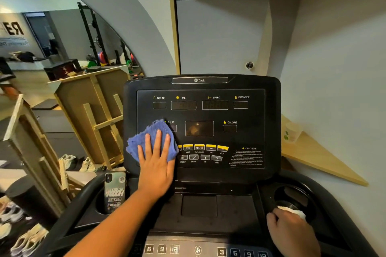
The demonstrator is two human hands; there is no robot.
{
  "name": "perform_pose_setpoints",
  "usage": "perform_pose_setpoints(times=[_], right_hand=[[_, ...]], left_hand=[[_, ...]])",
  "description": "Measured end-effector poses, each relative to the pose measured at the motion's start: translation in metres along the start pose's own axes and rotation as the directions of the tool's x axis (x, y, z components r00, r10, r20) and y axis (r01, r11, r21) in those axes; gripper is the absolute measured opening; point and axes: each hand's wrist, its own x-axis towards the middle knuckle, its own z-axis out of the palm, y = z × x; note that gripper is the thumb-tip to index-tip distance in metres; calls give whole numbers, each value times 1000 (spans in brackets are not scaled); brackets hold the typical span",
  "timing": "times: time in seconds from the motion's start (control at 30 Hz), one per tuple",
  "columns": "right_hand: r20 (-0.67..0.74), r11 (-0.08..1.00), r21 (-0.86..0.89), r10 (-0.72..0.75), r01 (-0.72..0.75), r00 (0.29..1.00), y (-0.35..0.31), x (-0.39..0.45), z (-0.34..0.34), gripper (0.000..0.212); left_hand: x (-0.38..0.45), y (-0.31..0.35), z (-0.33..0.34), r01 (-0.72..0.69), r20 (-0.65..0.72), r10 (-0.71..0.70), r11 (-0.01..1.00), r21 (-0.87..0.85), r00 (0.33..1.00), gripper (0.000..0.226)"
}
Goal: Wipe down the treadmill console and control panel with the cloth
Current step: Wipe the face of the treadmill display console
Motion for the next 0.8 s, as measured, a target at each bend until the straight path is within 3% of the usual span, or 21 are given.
perform_pose_setpoints(times=[0.13,0.2,0.3,0.37,0.43,0.47,0.53,0.63,0.7,0.8], right_hand=[[13,999,-28,42,-42,999,-2,4,2,18],[62,997,-59,44,-40,997,-1,5,1,18],[9,999,-37,-7,7,1000,1,0,-4,21],[-7,999,8,-34,34,999,0,-2,-12,26],[18,996,73,-52,50,999,-3,-1,-20,29],[40,996,74,-53,50,998,-3,-1,-22,29],[87,995,81,-64,56,994,-2,0,-24,30],[107,995,94,-52,42,993,0,1,-20,30],[91,995,103,-20,10,996,1,1,-17,31],[93,996,86,-20,12,996,2,-1,-16,32]], left_hand=[[35,-2,-18,-66,8,67,997,-31,998,63],[72,3,-31,-51,-48,49,998,-39,998,62],[103,17,-39,0,-86,0,1000,8,996,65],[90,17,-35,-224,0,224,972,68,974,65],[61,3,-29,-575,161,556,809,123,816,64],[51,-6,-28,-680,232,644,722,131,729,64],[50,-21,-31,-760,287,711,638,120,642,63],[75,-20,-40,-812,331,749,573,113,574,61],[96,-3,-40,-789,274,742,599,139,612,61],[109,45,-31,-590,83,585,793,150,807,62]])
